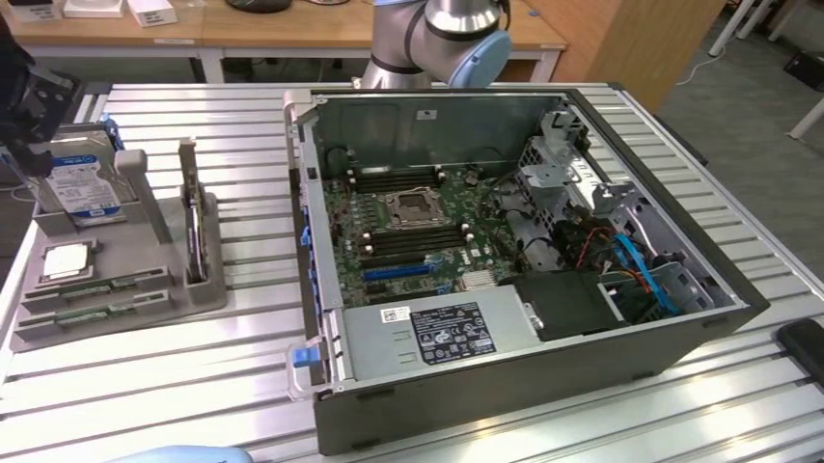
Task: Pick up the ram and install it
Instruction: 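Pick up the ram and move it above insertion slot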
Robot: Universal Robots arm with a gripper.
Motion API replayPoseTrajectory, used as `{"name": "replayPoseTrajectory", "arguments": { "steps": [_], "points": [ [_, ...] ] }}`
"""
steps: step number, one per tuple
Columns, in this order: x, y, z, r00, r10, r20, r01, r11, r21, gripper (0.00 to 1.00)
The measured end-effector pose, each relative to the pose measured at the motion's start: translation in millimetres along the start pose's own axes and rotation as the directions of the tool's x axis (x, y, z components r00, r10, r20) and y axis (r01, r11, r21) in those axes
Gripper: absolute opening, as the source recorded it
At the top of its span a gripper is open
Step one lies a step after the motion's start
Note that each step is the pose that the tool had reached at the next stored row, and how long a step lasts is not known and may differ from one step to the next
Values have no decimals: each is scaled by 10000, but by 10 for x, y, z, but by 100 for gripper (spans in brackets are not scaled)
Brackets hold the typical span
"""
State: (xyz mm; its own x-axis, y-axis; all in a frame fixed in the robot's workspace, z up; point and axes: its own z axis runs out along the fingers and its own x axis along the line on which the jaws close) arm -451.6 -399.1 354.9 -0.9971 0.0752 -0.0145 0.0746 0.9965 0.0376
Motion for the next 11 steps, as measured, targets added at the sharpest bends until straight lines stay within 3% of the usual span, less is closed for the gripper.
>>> {"name": "replayPoseTrajectory", "arguments": {
  "steps": [11],
  "points": [
    [2, -16, 199, 10000, 0, -7, 0, 10000, 0, 10]
  ]
}}
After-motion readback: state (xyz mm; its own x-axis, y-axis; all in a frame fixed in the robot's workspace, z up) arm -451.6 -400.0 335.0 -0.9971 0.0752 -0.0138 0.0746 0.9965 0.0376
